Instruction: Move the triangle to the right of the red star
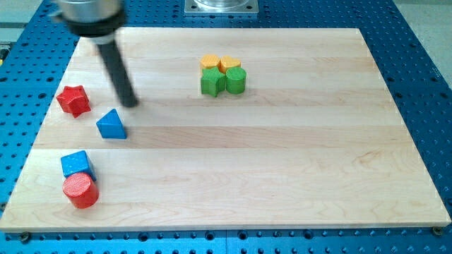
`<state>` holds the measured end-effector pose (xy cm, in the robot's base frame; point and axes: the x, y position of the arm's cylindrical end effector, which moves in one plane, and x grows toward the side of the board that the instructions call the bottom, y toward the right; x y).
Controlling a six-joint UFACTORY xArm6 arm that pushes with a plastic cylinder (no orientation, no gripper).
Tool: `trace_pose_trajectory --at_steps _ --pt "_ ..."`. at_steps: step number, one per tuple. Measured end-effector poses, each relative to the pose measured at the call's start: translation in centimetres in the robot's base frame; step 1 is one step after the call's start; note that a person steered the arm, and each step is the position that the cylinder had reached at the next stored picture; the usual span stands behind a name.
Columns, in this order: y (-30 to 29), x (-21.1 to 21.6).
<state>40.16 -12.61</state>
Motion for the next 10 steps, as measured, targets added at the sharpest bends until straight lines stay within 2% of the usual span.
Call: trace_pose_trajectory --at_steps 1,2,3,5,6,7,8,9,10 --pt "4.1 4.0" --pt "-1.1 6.3" --pt "-5.1 5.8" --pt "-9.4 11.7" --pt "-12.0 11.7" --pt "-13.1 9.8" --pt "-8.6 6.0" --pt "-6.4 4.0" --pt "-6.0 4.8"
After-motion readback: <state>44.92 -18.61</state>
